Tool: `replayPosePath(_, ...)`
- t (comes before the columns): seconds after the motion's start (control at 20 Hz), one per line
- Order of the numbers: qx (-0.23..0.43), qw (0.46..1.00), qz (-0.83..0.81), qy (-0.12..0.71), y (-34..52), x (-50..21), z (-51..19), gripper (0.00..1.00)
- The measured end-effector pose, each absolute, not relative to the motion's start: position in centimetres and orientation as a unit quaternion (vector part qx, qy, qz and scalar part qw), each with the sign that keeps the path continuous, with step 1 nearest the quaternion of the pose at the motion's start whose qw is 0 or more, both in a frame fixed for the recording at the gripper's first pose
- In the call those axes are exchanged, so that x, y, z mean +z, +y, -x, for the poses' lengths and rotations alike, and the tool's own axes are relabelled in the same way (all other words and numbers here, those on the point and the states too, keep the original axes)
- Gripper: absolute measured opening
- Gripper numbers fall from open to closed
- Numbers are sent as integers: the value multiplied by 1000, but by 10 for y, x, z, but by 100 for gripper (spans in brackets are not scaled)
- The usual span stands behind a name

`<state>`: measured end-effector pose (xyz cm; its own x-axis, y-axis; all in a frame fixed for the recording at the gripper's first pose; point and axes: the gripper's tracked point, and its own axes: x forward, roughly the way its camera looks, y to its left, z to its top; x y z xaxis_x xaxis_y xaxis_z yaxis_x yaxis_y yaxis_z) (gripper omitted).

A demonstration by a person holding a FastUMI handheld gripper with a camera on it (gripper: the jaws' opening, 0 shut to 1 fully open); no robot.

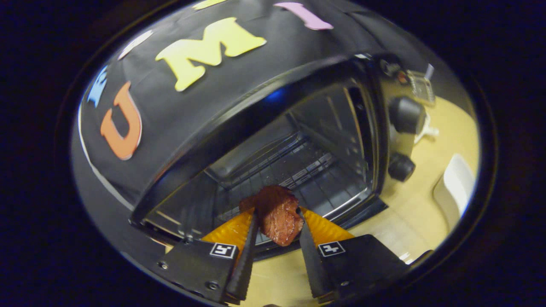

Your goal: Open the toaster oven, put the food inside, and close the toaster oven door.

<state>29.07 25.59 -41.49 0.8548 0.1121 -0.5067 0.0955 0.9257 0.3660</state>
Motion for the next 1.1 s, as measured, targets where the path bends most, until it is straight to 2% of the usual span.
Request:
replayPosePath(0.25,10,966,-84,246,242,-400,-283,88)
replayPosePath(0.3,16,966,-77,245,242,-399,-280,90)
replayPosePath(0.65,46,967,-68,242,247,-372,-248,90)
replayPosePath(1.0,92,967,-17,236,252,-330,-186,90)
replayPosePath(1.1,106,964,-1,243,248,-326,-163,96)
